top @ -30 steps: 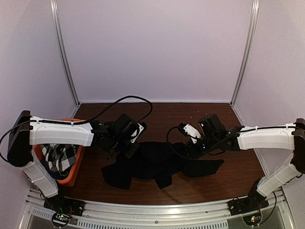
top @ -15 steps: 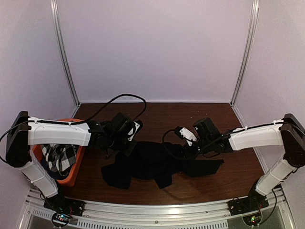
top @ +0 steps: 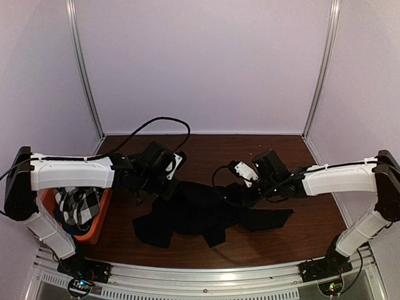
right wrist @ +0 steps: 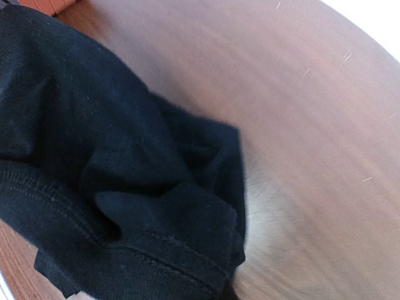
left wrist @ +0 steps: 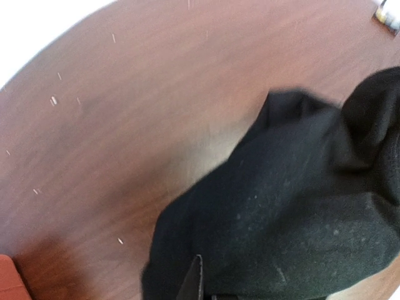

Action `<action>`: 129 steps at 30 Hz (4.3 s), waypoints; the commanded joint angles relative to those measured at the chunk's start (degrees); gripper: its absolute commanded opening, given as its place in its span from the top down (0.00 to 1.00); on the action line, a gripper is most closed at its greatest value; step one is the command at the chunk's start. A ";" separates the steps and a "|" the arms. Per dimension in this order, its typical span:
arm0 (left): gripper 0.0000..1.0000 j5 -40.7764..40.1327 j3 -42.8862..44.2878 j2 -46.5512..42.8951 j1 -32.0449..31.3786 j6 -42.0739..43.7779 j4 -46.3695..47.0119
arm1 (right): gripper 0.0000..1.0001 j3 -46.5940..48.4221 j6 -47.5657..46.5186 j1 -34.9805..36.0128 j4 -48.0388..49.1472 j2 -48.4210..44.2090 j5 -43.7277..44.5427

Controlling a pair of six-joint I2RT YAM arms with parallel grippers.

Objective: Pin the brooch onto the clothing
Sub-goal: Flatten out the crumpled clothing at the center of the board, then smooth out the flattened clothing at the center of the board.

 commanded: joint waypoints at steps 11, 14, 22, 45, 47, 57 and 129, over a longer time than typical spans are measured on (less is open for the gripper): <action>1.00 1.44 26.36 -13.00 1.82 10.17 -7.26 | 1.00 12.12 -18.21 1.01 -11.44 -35.11 12.70; 1.00 2.31 31.88 -14.25 1.82 13.67 -8.93 | 1.00 14.61 -21.82 1.26 -13.62 -38.64 12.63; 1.00 12.80 41.33 -18.29 1.37 19.86 -10.38 | 1.00 18.96 -25.86 1.30 -12.58 -46.97 6.97; 1.00 -5.01 47.36 -15.45 -9.48 25.91 -11.54 | 1.00 24.47 -17.71 1.26 1.23 -44.79 9.70; 1.00 -13.36 40.14 -16.73 -8.49 25.20 -6.89 | 1.00 22.32 -18.88 1.30 1.23 -41.03 17.19; 1.00 -15.83 16.64 -7.21 8.03 8.60 -0.45 | 1.00 4.21 -18.39 1.05 15.78 -20.02 37.10; 0.15 -10.13 18.89 31.62 11.22 -11.24 -15.48 | 0.23 10.34 2.80 -8.10 -1.22 19.15 21.66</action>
